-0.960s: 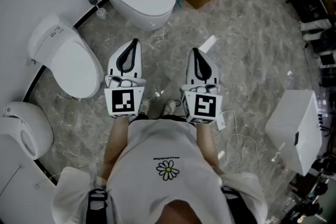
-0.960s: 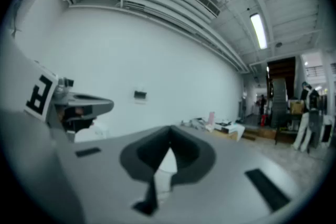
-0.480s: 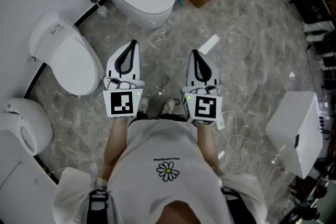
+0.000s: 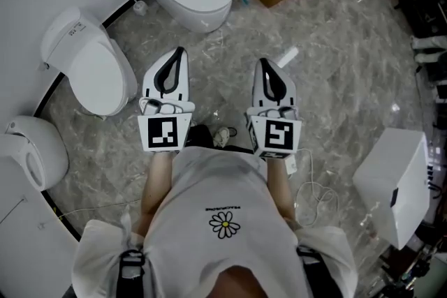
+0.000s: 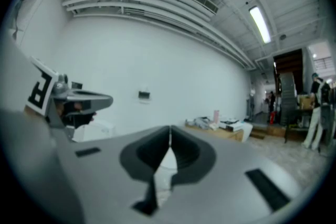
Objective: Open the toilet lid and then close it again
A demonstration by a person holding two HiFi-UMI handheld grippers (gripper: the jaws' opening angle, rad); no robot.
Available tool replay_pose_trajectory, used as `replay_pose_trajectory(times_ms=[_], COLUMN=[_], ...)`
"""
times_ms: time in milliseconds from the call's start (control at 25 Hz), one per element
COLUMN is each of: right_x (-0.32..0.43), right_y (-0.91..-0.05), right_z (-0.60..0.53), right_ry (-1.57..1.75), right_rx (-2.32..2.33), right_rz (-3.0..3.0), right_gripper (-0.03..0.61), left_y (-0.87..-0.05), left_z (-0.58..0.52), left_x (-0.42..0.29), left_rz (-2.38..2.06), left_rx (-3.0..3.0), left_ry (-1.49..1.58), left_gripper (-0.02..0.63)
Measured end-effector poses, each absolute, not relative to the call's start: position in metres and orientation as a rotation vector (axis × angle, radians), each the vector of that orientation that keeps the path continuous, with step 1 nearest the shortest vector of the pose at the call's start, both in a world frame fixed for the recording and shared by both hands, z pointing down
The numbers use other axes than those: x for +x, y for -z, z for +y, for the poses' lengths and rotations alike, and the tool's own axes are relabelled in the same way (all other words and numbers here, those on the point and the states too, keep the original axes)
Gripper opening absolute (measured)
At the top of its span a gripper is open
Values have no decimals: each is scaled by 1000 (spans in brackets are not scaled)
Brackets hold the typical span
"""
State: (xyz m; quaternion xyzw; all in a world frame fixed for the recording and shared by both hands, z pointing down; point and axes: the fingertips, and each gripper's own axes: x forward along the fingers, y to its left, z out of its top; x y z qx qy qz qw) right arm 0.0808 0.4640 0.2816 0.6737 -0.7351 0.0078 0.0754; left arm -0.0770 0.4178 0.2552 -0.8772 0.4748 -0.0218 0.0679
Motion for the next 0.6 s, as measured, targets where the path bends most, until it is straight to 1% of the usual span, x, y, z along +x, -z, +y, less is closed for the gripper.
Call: replay_pose_trajectory(times_ms=[120,360,600], right_x=[83,84,87], right_y=[-284,-277,-278], right_z=[467,450,407], right_ry=[-46,20,61], right_rx=[2013,2005,1993], right_rz=[-2251,-2296,-2291], right_gripper=[31,31,31], left_y=[-257,-252,-252], left_z=[421,402,357], left_x=[-80,-87,-81], left_rz=[1475,1501,1509], left_rx=[-2632,-2575,-2588], left_ry=[72,15,-92], left_gripper=[20,20,20])
